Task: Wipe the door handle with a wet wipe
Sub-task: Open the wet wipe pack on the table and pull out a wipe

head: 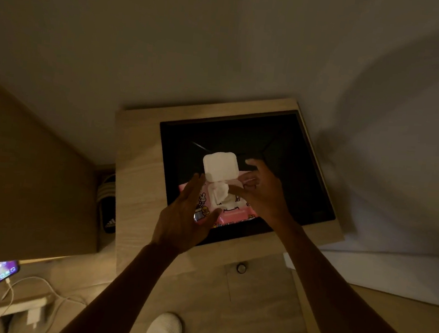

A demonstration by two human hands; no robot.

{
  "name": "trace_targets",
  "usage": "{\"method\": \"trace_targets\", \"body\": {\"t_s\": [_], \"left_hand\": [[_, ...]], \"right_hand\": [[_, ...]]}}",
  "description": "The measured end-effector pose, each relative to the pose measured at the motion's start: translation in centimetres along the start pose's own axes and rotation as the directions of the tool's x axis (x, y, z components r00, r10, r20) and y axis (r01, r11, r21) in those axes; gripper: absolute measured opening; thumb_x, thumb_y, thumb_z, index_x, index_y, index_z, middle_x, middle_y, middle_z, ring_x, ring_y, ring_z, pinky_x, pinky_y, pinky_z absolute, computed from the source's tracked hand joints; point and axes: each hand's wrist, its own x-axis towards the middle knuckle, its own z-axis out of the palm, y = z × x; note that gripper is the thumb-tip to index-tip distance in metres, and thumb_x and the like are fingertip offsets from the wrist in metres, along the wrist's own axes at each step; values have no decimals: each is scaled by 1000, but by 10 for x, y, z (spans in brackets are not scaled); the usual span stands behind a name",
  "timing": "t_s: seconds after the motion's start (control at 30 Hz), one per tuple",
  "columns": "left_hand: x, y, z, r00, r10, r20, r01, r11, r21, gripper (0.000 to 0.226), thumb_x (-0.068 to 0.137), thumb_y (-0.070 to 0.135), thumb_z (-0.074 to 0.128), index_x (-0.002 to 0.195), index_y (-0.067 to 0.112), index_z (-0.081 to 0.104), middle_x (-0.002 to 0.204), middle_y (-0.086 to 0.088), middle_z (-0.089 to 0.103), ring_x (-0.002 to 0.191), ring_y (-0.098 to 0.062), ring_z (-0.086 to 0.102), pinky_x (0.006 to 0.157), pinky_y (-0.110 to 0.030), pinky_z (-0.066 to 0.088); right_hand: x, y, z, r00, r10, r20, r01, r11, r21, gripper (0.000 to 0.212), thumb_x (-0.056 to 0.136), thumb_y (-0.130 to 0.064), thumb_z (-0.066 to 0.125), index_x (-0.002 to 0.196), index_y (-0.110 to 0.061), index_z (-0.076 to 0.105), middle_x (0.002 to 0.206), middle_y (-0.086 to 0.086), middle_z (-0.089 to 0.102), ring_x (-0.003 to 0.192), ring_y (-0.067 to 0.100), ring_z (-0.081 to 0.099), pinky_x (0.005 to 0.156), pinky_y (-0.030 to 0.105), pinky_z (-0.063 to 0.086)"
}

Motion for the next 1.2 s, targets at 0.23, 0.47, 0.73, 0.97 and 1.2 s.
{"method": "trace_targets", "body": {"t_s": [0.23,0.47,0.73,0.97,1.2], "left_hand": [[8,14,3,982,-170,-85,172,985,15,78,77,61,61,139,20,40,137,0,53,116,-16,58,84,-30,53],[10,17,7,975,-157,-158,152,987,-45,53,85,43,61,131,21,46,124,1,61,105,-15,62,75,-24,51],[16,20,9,968,-171,-184,166,985,-47,52,85,42,61,130,18,47,122,-4,60,99,-17,64,72,-27,52],[17,11,7,985,-111,-135,103,993,-62,42,88,23,63,128,19,53,128,-7,56,106,-21,61,77,-24,50],[17,1,4,998,-63,-28,65,996,65,44,91,40,55,131,23,53,140,-4,48,111,-19,59,81,-30,56]], "right_hand": [[-3,-2,5,999,16,-36,-16,1000,-21,81,65,-32,85,134,-15,45,97,-5,61,80,-2,56,65,12,45],[-6,3,6,996,-11,-88,10,1000,-10,60,76,-22,78,128,-11,50,99,2,65,86,9,62,75,20,51],[-17,8,4,991,-71,-110,59,992,-110,21,83,-12,70,102,-12,63,104,4,66,90,9,62,78,19,53],[-16,13,14,986,-162,32,164,939,-301,40,74,-35,77,110,-19,69,115,6,62,108,19,53,93,35,47],[-20,4,22,979,-199,-50,166,913,-373,8,78,-18,76,83,-13,73,103,9,62,98,22,54,90,36,46]]}}
